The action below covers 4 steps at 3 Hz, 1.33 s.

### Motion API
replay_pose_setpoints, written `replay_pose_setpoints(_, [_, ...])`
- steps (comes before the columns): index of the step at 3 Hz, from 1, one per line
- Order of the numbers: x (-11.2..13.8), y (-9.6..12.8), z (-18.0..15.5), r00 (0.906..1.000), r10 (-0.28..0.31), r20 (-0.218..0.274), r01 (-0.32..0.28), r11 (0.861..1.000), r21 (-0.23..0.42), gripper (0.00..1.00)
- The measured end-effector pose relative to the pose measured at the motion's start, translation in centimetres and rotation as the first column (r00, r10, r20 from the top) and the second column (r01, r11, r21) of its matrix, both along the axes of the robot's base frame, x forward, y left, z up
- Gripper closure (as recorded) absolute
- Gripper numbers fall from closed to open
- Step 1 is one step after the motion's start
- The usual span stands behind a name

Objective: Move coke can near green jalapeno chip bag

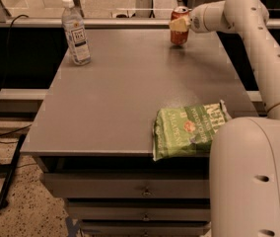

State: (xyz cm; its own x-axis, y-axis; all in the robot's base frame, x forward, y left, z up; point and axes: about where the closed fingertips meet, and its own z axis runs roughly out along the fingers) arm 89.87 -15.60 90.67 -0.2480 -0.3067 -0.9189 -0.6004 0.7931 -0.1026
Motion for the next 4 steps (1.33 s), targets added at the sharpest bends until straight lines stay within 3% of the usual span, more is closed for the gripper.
replay_pose_setpoints(1, [-2.1, -0.8, 2.6, 0.9989, 0.041, 0.022, -0.041, 0.999, -0.014, 1.0])
replay_pose_setpoints(2, [-6.1, -1.3, 5.5, 0.9928, 0.117, 0.028, -0.116, 0.993, -0.028, 1.0])
replay_pose_setpoints(4, [-6.3, -0.6, 4.5, 0.9906, 0.136, 0.008, -0.136, 0.991, -0.018, 1.0])
